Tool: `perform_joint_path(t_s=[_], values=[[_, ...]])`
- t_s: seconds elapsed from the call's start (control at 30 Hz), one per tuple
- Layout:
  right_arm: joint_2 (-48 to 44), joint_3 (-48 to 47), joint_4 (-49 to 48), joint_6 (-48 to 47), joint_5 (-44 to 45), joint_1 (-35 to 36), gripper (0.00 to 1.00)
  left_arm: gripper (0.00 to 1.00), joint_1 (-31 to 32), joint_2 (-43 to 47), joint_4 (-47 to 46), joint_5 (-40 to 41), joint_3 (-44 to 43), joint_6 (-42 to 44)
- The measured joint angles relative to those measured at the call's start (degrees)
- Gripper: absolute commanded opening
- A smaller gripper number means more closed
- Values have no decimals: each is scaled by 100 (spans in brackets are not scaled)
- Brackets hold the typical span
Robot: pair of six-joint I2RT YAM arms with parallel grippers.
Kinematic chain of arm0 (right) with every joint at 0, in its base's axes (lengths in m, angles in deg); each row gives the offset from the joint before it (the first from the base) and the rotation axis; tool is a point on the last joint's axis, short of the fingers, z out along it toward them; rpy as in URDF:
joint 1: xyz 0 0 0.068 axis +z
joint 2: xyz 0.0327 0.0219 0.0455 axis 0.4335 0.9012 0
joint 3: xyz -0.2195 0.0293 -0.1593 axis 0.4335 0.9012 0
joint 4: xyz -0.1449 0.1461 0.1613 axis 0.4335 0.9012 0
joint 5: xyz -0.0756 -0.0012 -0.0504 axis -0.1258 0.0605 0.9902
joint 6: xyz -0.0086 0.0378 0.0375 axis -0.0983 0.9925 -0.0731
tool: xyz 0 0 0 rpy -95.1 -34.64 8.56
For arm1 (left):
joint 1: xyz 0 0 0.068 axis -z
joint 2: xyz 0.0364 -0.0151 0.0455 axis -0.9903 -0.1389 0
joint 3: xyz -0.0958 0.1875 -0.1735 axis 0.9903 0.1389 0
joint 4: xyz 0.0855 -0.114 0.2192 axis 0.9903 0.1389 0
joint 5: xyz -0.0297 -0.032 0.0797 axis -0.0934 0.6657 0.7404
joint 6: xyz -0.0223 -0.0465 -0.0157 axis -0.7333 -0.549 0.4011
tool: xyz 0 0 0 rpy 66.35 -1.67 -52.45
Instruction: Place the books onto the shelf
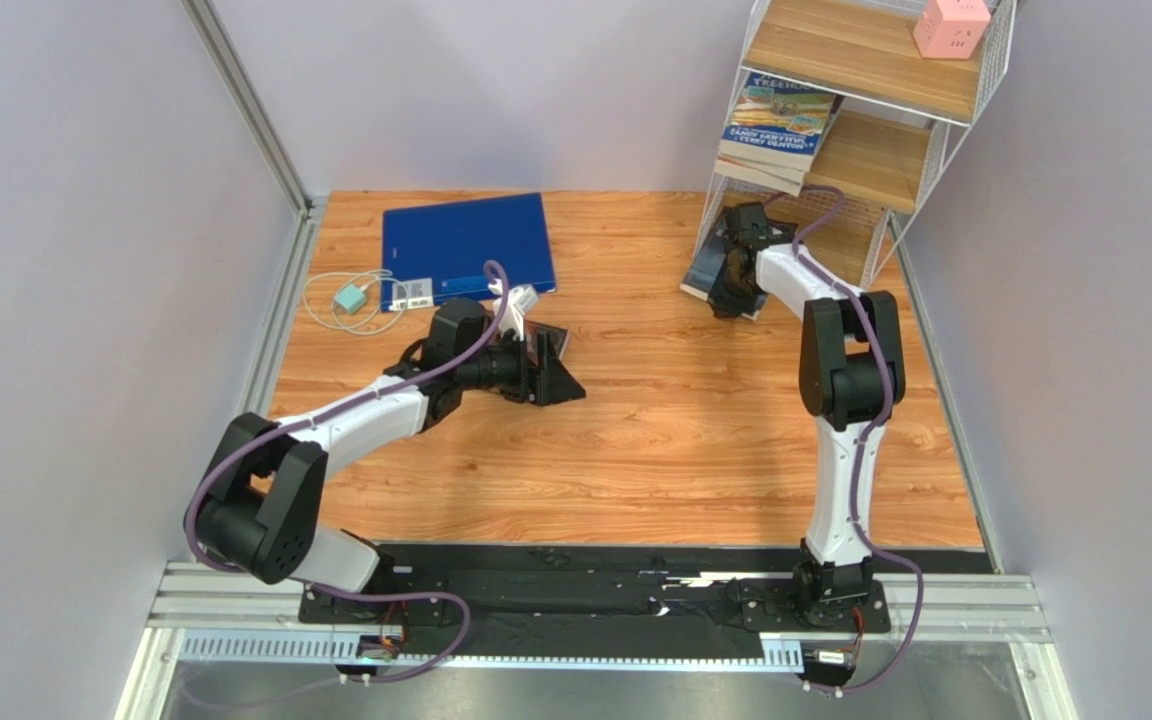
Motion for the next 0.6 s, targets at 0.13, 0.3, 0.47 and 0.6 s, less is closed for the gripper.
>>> perform_joint_path(t_s=[0.13,0.3,0.47,0.6], values=[[214,-372,168,4,0,-35,0,79,0,4,2,2,0,0],[450,-866,544,-28,11,-136,0,79,0,4,0,4,0,2],[634,-1274,804,-83,13,-262,0,79,0,4,0,4,0,2],[824,-1587,1010,-116,17,-374,0,79,0,4,2,9,0,9]])
